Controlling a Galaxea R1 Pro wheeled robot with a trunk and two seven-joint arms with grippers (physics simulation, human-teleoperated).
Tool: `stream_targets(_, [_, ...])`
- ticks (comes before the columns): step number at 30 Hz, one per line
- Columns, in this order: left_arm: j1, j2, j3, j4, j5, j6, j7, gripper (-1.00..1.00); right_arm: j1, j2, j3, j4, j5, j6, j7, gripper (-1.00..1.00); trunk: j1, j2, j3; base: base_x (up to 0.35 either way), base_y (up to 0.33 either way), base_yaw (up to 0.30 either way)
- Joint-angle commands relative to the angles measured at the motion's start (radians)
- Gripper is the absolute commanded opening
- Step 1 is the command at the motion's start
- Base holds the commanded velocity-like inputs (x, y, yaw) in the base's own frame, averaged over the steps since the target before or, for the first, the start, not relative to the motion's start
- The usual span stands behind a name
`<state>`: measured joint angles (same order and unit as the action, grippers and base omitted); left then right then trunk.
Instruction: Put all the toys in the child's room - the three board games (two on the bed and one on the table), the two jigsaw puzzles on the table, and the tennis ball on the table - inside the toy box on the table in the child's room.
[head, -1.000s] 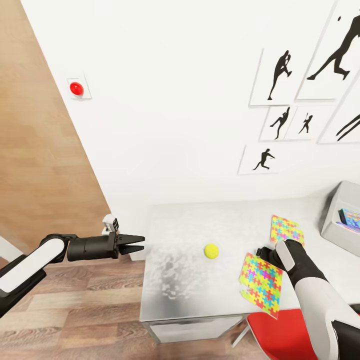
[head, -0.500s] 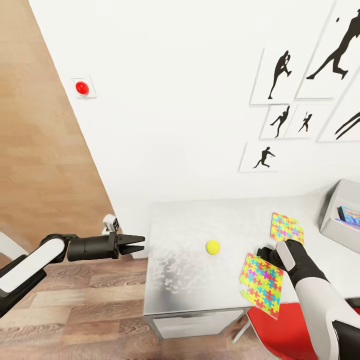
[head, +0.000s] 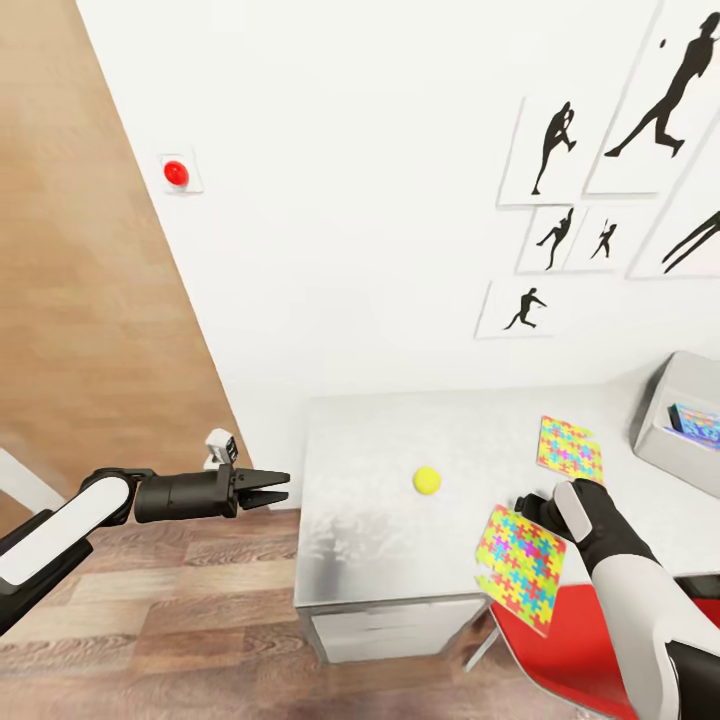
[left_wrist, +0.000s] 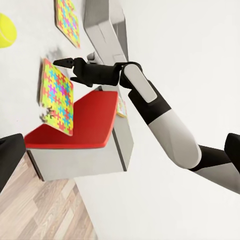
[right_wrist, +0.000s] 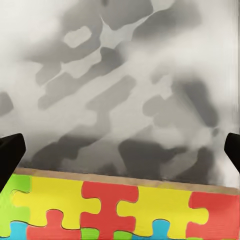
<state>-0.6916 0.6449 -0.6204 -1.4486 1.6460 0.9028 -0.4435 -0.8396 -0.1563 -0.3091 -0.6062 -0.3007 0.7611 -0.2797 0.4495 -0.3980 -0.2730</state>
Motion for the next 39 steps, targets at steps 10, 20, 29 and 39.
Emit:
stream_targets(10, [-0.002, 0.001, -0.002, 0.000, 0.000, 0.001, -0.004, 1.00, 0.000, -0.001, -0.001, -0.001, -0.011, 0.003, -0.003, 1.00, 0.001, -0.002, -0.002, -0.050, 0.054, 0.000])
stream_targets(20, [-0.002, 0.001, -0.002, 0.000, 0.000, 0.001, -0.004, 1.00, 0.001, -0.002, -0.002, -0.001, -0.011, 0.001, -0.001, 1.00, 0.001, -0.002, 0.003, -0.036, 0.065, -0.031])
stream_targets(29, [-0.002, 0.000, -0.002, 0.000, 0.000, 0.001, -0.004, 1.00, 0.008, -0.005, -0.039, -0.016, -0.012, -0.036, 0.005, 1.00, 0.001, -0.002, 0.016, -0.001, 0.001, -0.123])
stream_targets(39, [-0.002, -0.001, -0.002, 0.000, 0.000, -0.001, -0.004, 1.00, 0.015, -0.001, -0.081, -0.141, -0.012, -0.049, 0.146, 1.00, 0.001, -0.002, 0.031, 0.000, 0.000, -0.128])
